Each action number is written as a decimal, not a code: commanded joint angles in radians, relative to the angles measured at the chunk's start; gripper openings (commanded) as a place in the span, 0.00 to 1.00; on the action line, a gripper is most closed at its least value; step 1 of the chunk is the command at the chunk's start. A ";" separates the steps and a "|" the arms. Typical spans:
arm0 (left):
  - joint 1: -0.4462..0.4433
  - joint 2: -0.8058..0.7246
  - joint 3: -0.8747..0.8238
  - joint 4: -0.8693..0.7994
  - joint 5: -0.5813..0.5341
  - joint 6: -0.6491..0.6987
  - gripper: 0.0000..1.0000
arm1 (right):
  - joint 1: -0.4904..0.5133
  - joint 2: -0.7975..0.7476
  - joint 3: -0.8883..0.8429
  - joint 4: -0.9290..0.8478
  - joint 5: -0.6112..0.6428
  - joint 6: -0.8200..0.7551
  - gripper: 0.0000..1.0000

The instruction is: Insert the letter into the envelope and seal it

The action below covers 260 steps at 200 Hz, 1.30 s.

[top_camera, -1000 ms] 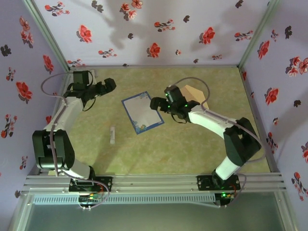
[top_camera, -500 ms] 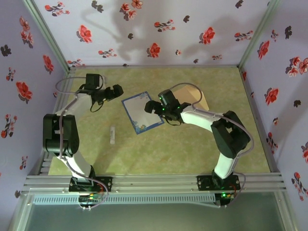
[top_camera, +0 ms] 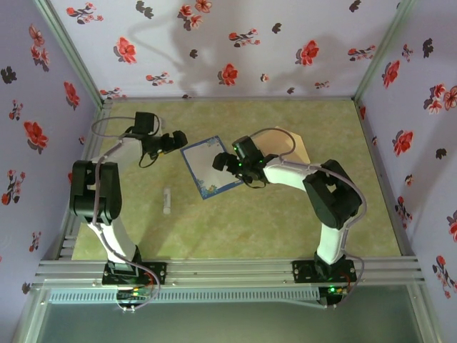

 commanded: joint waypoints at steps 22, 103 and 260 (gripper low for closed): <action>-0.005 0.044 0.058 0.014 0.016 0.020 1.00 | 0.002 0.041 -0.009 0.000 -0.013 0.048 0.99; -0.014 0.120 0.112 -0.005 0.040 0.084 1.00 | -0.020 0.058 -0.024 -0.037 -0.009 0.053 1.00; -0.057 0.263 0.208 -0.069 0.105 0.147 1.00 | -0.023 0.045 -0.046 -0.020 -0.037 0.044 0.99</action>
